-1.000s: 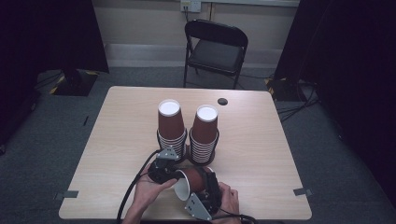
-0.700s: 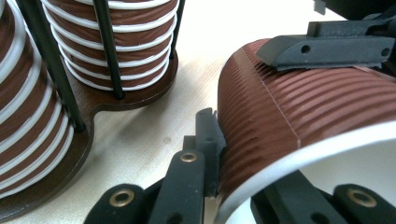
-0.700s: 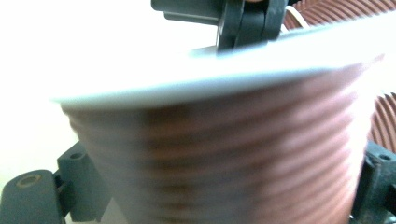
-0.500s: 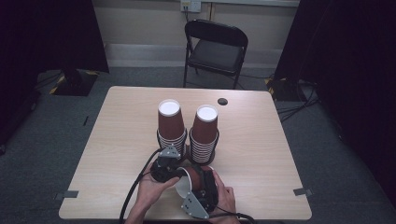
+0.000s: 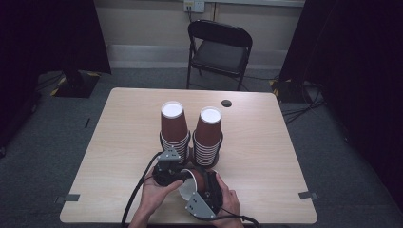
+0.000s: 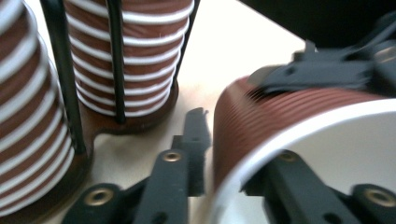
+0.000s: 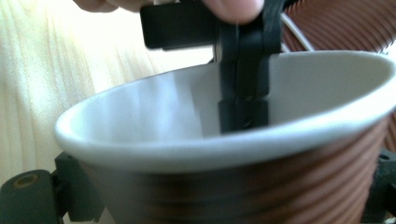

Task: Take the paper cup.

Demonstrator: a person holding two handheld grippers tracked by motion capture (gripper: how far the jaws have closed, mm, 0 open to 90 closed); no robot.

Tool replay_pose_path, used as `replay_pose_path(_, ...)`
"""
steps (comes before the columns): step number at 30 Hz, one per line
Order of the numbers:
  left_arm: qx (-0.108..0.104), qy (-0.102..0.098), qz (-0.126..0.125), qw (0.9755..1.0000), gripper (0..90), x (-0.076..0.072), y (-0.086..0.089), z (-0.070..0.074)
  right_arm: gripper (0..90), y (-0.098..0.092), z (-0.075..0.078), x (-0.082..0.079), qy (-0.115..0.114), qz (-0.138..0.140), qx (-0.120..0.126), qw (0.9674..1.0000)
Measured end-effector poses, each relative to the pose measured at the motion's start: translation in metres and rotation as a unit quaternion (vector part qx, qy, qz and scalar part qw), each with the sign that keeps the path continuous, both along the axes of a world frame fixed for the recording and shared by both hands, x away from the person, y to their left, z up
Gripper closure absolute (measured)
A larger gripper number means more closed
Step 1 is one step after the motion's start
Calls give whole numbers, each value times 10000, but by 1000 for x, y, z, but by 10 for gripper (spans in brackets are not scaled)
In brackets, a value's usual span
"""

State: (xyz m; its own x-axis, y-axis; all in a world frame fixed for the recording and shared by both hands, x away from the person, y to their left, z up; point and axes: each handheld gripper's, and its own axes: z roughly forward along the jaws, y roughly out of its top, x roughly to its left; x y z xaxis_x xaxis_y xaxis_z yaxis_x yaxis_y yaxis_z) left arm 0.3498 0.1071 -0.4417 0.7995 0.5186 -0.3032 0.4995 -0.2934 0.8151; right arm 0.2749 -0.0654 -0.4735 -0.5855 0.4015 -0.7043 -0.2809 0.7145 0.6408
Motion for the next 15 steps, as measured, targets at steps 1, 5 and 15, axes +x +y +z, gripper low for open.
replay_pose_path(1,-56,-34,-5,10000,719,0,1,0,92,-1,0,2,122,-8,68,9999)
replay_pose_path(5,-94,-128,219,9996,625,-1,5,-1,93,-2,0,6,275,-76,112,9995)
replay_pose_path(15,-484,-497,698,9951,408,-9,20,-3,92,-15,3,14,703,-300,643,9950)
